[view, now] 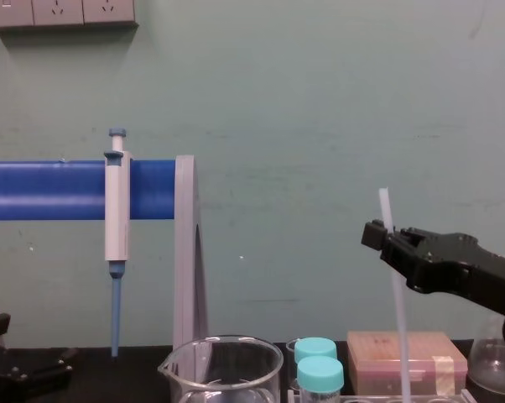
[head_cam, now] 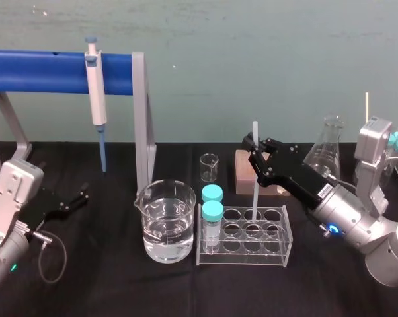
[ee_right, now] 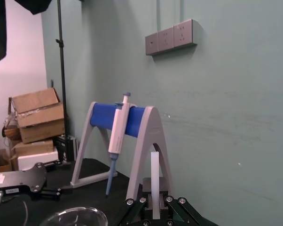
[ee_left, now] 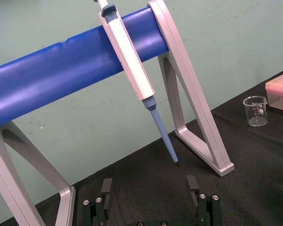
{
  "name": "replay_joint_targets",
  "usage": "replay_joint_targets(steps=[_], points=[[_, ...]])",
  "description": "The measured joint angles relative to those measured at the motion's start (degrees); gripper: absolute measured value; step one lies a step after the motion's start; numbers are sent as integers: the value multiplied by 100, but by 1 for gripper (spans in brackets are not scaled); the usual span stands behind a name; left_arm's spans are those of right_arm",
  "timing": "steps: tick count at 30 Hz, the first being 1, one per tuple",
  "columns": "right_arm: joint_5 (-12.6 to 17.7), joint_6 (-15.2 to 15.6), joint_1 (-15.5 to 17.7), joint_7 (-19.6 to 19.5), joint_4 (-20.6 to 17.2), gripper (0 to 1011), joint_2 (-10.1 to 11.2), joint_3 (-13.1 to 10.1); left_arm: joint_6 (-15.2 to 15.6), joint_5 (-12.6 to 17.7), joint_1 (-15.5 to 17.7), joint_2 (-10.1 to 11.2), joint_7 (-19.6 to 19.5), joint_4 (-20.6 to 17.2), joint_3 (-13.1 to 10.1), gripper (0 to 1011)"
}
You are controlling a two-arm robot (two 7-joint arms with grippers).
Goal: Pick up the stirring rod with one hand, then place it down.
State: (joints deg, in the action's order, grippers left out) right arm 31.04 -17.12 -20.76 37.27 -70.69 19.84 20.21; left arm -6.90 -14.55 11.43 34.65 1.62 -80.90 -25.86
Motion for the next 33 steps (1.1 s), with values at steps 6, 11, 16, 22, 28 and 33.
replay_joint_targets(steps=[6, 11, 16, 22, 28, 33], points=[[-3, -60, -1, 3, 177, 70, -60, -6, 0, 0, 0, 0, 0, 0, 0, 1000], [-3, -87, 17, 10, 287, 70, -100, -20, 0, 0, 0, 0, 0, 0, 0, 1000], [-1, -89, 49, 19, 351, 70, -129, -35, 0, 0, 0, 0, 0, 0, 0, 1000], [-4, -91, 67, 27, 401, 70, -153, -44, 0, 0, 0, 0, 0, 0, 0, 1000], [-60, -181, 63, 26, 497, 70, -198, -49, 0, 0, 0, 0, 0, 0, 0, 1000], [-112, -256, 51, 26, 570, 70, -231, -49, 0, 0, 0, 0, 0, 0, 0, 1000]])
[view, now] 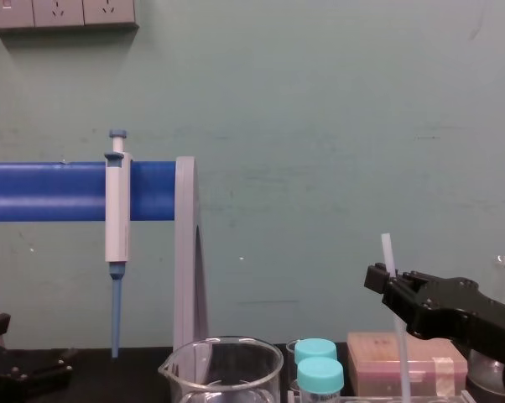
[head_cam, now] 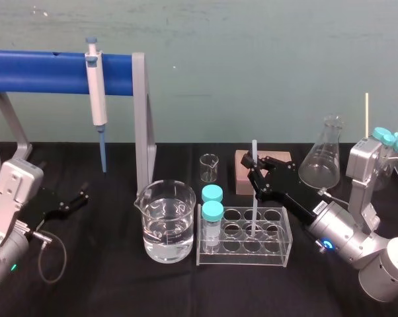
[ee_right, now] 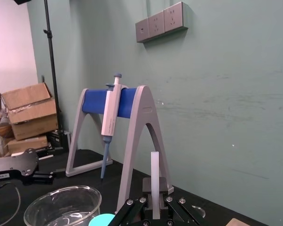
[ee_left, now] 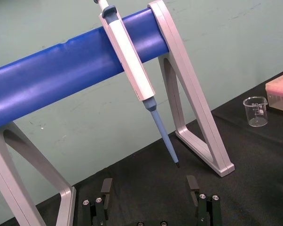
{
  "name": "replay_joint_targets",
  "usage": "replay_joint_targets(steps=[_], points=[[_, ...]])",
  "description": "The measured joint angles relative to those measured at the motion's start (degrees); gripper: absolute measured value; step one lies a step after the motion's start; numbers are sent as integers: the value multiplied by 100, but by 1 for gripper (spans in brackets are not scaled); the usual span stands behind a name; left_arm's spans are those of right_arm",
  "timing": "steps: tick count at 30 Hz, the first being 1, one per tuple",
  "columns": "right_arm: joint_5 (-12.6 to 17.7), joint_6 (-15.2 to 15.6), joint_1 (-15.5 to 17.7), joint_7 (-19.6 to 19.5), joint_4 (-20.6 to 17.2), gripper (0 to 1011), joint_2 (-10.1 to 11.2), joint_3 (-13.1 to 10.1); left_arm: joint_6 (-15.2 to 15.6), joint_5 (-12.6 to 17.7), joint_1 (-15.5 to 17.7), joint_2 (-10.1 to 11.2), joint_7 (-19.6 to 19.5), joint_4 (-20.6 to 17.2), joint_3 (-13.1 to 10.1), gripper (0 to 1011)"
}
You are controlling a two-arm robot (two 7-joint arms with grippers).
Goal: Pick up the stirring rod with one hand, then place it down.
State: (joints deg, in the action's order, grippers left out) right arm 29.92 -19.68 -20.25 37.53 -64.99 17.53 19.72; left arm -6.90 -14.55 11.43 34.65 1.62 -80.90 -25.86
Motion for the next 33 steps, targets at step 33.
replay_joint_targets(steps=[33], points=[[-82, 31, 24, -82, 98, 127, -105, -32, 0, 0, 0, 0, 0, 0, 0, 1000]])
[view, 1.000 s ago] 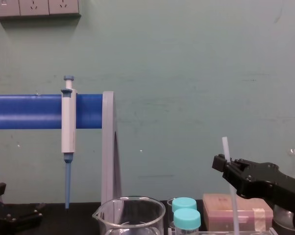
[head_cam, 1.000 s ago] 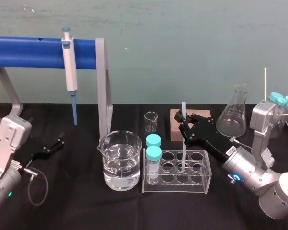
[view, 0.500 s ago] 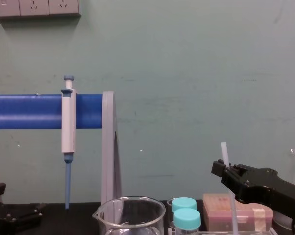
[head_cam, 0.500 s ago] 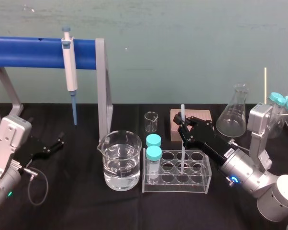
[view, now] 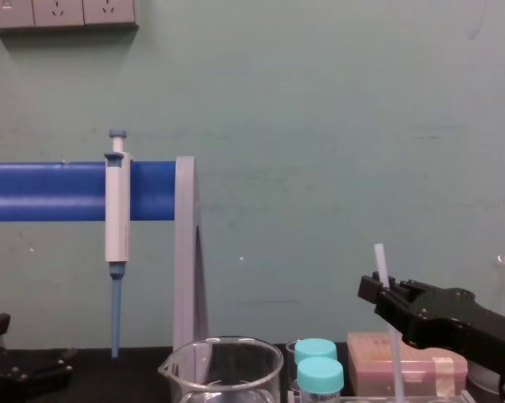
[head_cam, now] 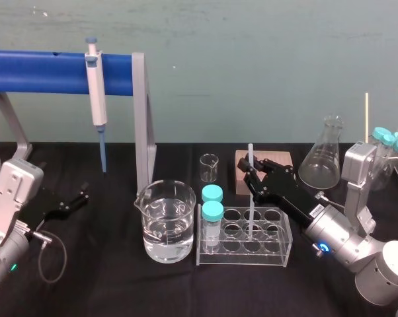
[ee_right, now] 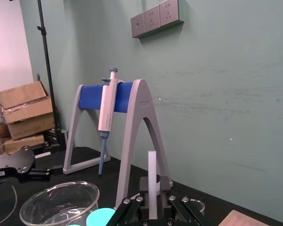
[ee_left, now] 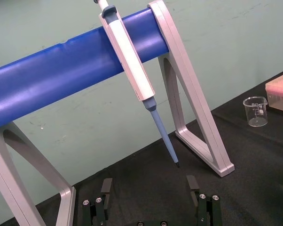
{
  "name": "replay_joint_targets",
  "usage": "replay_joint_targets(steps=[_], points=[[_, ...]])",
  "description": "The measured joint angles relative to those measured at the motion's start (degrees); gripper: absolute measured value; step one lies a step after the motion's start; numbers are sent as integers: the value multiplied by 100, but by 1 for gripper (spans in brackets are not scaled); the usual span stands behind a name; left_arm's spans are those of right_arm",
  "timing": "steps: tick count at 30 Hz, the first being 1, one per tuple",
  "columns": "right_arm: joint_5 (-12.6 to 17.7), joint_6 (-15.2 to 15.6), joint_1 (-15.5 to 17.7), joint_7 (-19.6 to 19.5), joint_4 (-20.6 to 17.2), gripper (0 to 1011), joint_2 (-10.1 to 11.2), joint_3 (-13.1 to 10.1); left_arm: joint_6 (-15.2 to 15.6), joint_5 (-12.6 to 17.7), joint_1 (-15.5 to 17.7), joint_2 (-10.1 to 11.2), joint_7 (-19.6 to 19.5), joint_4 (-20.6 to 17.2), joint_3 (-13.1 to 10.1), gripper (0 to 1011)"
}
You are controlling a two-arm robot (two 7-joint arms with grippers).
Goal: Pick up the stirring rod with one hand, then place it down.
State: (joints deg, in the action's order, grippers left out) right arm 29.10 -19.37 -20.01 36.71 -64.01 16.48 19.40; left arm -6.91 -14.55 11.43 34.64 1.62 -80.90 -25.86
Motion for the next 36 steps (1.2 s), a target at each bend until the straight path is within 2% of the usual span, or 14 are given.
replay_joint_targets(steps=[6, 10, 11, 13, 16, 26, 29, 36], points=[[3, 1, 0, 1, 0, 338, 1, 0, 0, 0, 0, 0, 0, 0, 0, 1000], [5, 1, 0, 1, -1, 437, 1, 0, 0, 0, 0, 0, 0, 0, 0, 1000], [5, 1, 0, 1, -1, 499, 1, 0, 0, 0, 0, 0, 0, 0, 0, 1000], [6, 1, 0, 1, -1, 540, 1, 0, 0, 0, 0, 0, 0, 0, 0, 1000], [7, 0, 0, 1, -1, 661, 1, 0, 0, 0, 0, 0, 0, 0, 0, 1000], [9, 0, 0, 6, -1, 953, 1, 0, 0, 0, 0, 0, 0, 0, 0, 1000], [10, 0, 0, 7, -1, 1003, 1, 0, 0, 0, 0, 0, 0, 0, 0, 1000], [10, 0, 0, 8, -1, 1003, 1, 0, 0, 0, 0, 0, 0, 0, 0, 1000]])
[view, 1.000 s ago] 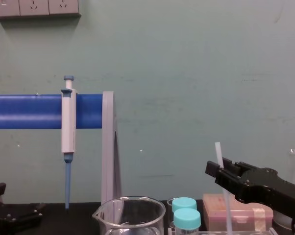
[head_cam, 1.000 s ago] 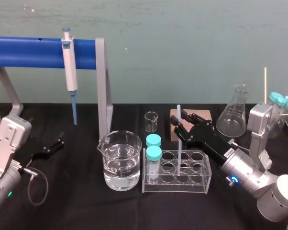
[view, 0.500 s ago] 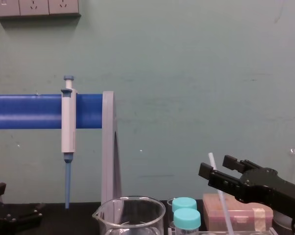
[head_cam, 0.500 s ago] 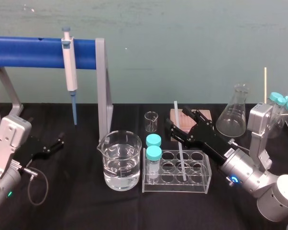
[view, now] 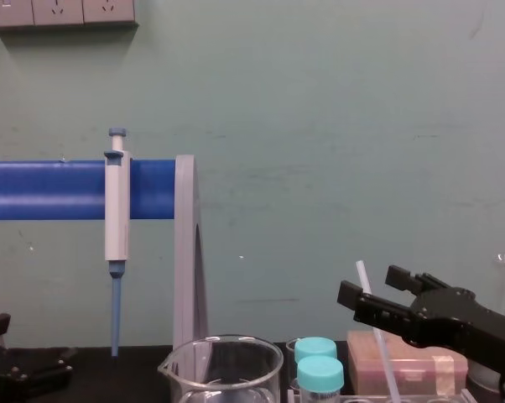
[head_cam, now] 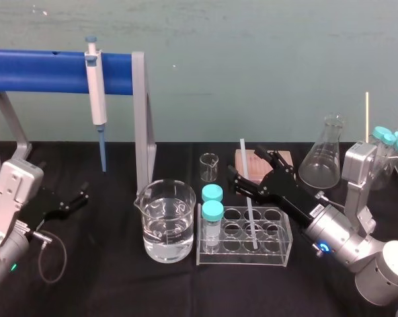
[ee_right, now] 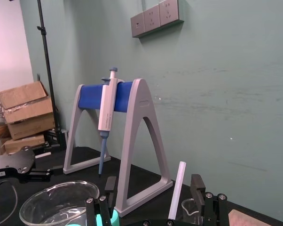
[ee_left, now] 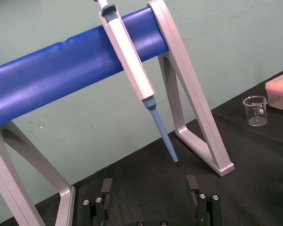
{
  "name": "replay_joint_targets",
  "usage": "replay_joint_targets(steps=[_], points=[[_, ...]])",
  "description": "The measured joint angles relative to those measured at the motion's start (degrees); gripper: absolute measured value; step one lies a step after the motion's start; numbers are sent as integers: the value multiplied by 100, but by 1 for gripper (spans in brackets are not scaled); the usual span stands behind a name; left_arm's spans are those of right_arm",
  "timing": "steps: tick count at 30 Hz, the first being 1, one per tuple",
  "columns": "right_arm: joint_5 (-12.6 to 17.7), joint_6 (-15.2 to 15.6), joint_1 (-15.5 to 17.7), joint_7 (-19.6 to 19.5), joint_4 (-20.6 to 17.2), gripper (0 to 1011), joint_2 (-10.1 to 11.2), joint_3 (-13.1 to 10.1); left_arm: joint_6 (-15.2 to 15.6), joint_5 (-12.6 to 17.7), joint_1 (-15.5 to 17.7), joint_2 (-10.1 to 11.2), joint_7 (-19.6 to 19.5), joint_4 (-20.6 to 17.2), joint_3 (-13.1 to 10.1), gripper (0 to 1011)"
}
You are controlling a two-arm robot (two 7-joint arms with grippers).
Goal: Pick up the stirring rod with one hand, then place it down.
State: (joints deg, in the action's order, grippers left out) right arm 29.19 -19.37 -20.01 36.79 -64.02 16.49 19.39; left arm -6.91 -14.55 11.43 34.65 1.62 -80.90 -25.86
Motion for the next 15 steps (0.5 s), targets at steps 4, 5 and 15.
replay_joint_targets(steps=[4, 5, 15], points=[[-110, 5, 70, -233, -206, 1003, 50, -77, 0, 0, 0, 0, 0, 0, 0, 1000], [-143, 8, 98, -312, -267, 1003, 61, -104, 0, 0, 0, 0, 0, 0, 0, 1000], [-1395, 488, 850, -2609, -1247, 1003, 150, -731, 0, 0, 0, 0, 0, 0, 0, 1000]])
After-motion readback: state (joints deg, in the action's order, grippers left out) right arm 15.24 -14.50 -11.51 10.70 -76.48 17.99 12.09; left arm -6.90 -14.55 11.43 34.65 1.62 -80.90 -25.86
